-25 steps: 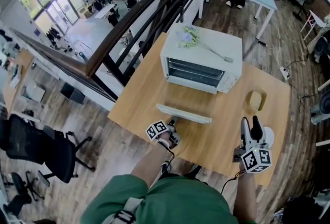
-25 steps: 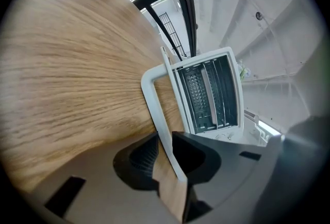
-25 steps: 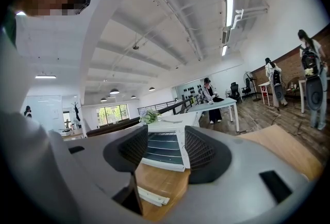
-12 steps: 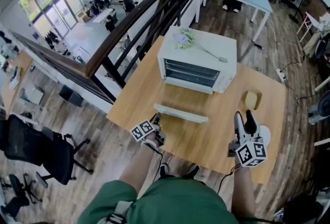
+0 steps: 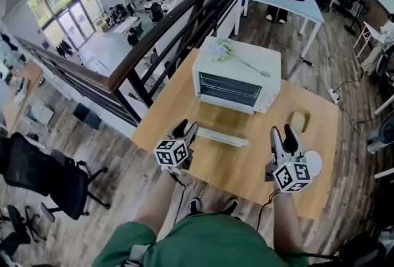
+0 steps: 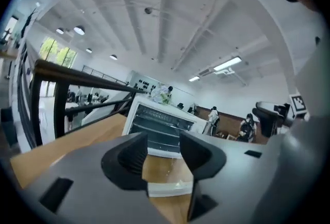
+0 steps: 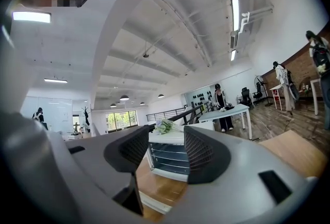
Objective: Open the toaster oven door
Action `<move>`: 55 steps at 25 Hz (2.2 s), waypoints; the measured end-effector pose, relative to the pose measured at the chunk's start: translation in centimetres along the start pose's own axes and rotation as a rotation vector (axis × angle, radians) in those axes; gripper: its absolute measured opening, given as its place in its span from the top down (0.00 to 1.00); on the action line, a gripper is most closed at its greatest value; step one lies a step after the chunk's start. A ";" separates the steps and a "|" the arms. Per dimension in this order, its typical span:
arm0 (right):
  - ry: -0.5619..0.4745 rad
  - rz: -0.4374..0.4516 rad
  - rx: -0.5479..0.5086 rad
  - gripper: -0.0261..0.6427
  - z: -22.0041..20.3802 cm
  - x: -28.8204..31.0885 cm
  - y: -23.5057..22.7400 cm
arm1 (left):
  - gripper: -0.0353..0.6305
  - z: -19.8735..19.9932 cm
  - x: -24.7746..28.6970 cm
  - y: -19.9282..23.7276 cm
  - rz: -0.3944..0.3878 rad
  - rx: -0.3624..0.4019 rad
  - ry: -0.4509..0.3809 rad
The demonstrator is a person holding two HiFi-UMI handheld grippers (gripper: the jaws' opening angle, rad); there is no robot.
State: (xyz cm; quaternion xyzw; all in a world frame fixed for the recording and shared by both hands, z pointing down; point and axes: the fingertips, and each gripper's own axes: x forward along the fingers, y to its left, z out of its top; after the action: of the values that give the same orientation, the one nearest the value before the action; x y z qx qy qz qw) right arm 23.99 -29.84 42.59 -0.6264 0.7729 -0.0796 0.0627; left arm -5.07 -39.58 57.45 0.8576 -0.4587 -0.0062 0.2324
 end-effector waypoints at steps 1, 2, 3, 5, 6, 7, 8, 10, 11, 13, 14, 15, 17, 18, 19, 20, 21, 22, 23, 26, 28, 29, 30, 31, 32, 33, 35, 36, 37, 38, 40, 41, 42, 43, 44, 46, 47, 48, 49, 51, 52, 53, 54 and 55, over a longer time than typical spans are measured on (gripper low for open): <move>0.000 0.006 -0.003 0.62 0.0 0.0 0.4 | 0.66 0.8 -0.3 -1.0 -0.012 0.051 -0.005; -0.001 0.013 -0.006 0.62 0.0 0.1 0.8 | 0.66 1.6 -0.6 -1.8 -0.022 0.097 -0.012; -0.002 0.018 -0.009 0.63 0.0 0.1 1.2 | 0.66 2.5 -1.0 -2.6 -0.029 0.139 -0.023; -0.003 0.027 -0.016 0.63 0.1 0.2 2.0 | 0.66 4.3 -1.8 -4.0 -0.036 0.219 -0.052; -0.005 0.031 -0.020 0.63 0.3 0.2 2.4 | 0.66 5.2 -2.2 -4.7 -0.038 0.256 -0.069; -0.007 0.034 -0.024 0.63 0.5 0.2 2.8 | 0.66 6.1 -2.7 -5.3 -0.040 0.288 -0.086; -0.010 0.037 -0.026 0.63 0.7 0.2 3.1 | 0.66 7.0 -3.1 -6.0 -0.043 0.314 -0.102; -0.018 0.044 -0.032 0.64 1.1 0.2 3.6 | 0.66 8.7 -4.0 -7.4 -0.048 0.355 -0.134; -0.021 0.047 -0.037 0.64 1.3 0.2 3.9 | 0.66 9.5 -4.4 -8.0 -0.051 0.374 -0.149; -0.028 0.054 -0.045 0.64 1.8 0.2 4.4 | 0.66 11.0 -5.1 -9.1 -0.054 0.408 -0.179; -0.032 0.056 -0.049 0.64 2.1 0.2 4.7 | 0.66 11.8 -5.5 -9.7 -0.053 0.424 -0.194; -0.035 0.059 -0.054 0.64 2.4 0.2 4.9 | 0.66 12.6 -5.9 -10.1 -0.049 0.439 -0.210; -0.037 0.062 -0.068 0.65 2.9 0.0 5.4 | 0.66 14.0 -6.9 -10.9 -0.029 0.467 -0.242; -0.039 0.060 -0.080 0.66 3.2 -0.1 5.5 | 0.66 14.6 -7.4 -11.2 -0.014 0.479 -0.255; -0.043 0.056 -0.093 0.67 3.5 -0.3 5.7 | 0.66 15.2 -7.7 -11.4 0.001 0.489 -0.266; -0.049 0.049 -0.108 0.68 3.9 -0.4 5.8 | 0.66 15.7 -8.1 -11.5 0.012 0.496 -0.275; -0.055 0.042 -0.124 0.70 4.2 -0.4 5.9 | 0.66 16.2 -8.3 -11.7 0.021 0.501 -0.284; -0.061 0.037 -0.141 0.72 4.6 -0.5 6.0 | 0.67 16.7 -8.6 -11.9 0.029 0.507 -0.292; -0.067 0.034 -0.158 0.73 5.0 -0.5 6.2 | 0.68 17.1 -8.8 -12.0 0.037 0.514 -0.302; -0.081 0.035 -0.189 0.74 5.8 -0.7 6.6 | 0.69 17.9 -9.5 -12.6 0.053 0.541 -0.328; -0.089 0.036 -0.195 0.74 6.1 -0.7 6.8 | 0.69 18.1 -9.8 -12.8 0.054 0.550 -0.340; -0.092 0.036 -0.195 0.74 6.2 -0.7 6.8 | 0.69 18.1 -9.9 -12.9 0.054 0.551 -0.345; -0.094 0.036 -0.196 0.74 6.2 -0.7 6.7 | 0.69 18.2 -9.9 -13.0 0.054 0.550 -0.349; -0.095 0.035 -0.196 0.74 6.2 -0.7 6.6 | 0.69 18.2 -10.0 -13.0 0.055 0.549 -0.352; -0.095 0.034 -0.195 0.74 6.2 -0.7 6.5 | 0.69 18.2 -10.0 -13.0 0.056 0.547 -0.352; -0.094 0.032 -0.195 0.74 6.2 -0.7 6.4 | 0.69 18.2 -9.9 -13.0 0.059 0.545 -0.351; -0.089 0.025 -0.195 0.74 6.2 -0.8 6.1 | 0.69 18.2 -9.9 -12.9 0.064 0.541 -0.350; -0.087 0.020 -0.196 0.74 6.2 -0.9 6.0 | 0.69 18.2 -9.9 -12.8 0.066 0.538 -0.349; -0.084 0.016 -0.198 0.74 6.2 -0.9 5.9 | 0.69 18.2 -9.9 -12.7 0.067 0.536 -0.348; -0.082 0.012 -0.202 0.74 6.2 -0.8 5.9 | 0.69 18.2 -9.9 -12.6 0.068 0.535 -0.347; -0.081 0.012 -0.209 0.74 6.3 -0.6 5.9 | 0.69 18.3 -9.8 -12.4 0.072 0.534 -0.348; -0.084 0.014 -0.212 0.74 6.3 -0.4 5.9 | 0.69 18.3 -9.7 -12.3 0.075 0.533 -0.349; -0.087 0.016 -0.214 0.74 6.4 -0.3 5.9 | 0.69 18.4 -9.5 -12.3 0.077 0.533 -0.350; -0.089 0.016 -0.216 0.74 6.5 -0.2 5.8 | 0.69 18.3 -9.4 -12.2 0.079 0.533 -0.349; -0.090 0.016 -0.218 0.74 6.5 -0.1 5.7 | 0.69 18.3 -9.3 -12.2 0.080 0.533 -0.348; -0.086 0.016 -0.226 0.74 6.5 -0.2 5.6 | 0.69 18.0 -9.2 -12.2 0.079 0.530 -0.342; -0.084 0.015 -0.229 0.74 6.4 -0.2 5.6 | 0.69 17.9 -9.2 -12.2 0.077 0.529 -0.340; -0.082 0.016 -0.231 0.74 6.4 -0.2 5.6 | 0.69 17.9 -9.1 -12.2 0.076 0.529 -0.338; -0.080 0.016 -0.233 0.74 6.4 -0.2 5.5 | 0.69 17.9 -9.1 -12.3 0.076 0.530 -0.338; -0.078 0.019 -0.235 0.74 6.3 -0.1 5.5 | 0.69 17.9 -9.0 -12.4 0.075 0.534 -0.336; -0.077 0.020 -0.235 0.74 6.3 -0.1 5.4 | 0.69 17.8 -8.9 -12.4 0.075 0.537 -0.335; -0.076 0.021 -0.235 0.74 6.2 -0.1 5.3 | 0.69 17.8 -8.8 -12.5 0.075 0.538 -0.333; -0.076 0.023 -0.234 0.74 6.2 -0.1 5.2 | 0.69 17.7 -8.7 -12.6 0.076 0.539 -0.332; -0.075 0.024 -0.234 0.74 6.2 0.0 5.1 | 0.69 17.7 -8.6 -12.6 0.076 0.539 -0.330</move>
State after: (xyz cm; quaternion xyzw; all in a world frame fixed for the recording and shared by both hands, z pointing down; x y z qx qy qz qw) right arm 20.32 -29.05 35.48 -0.6227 0.7815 0.0354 0.0193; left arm -4.09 -33.81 34.83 0.8580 -0.5071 -0.0148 -0.0810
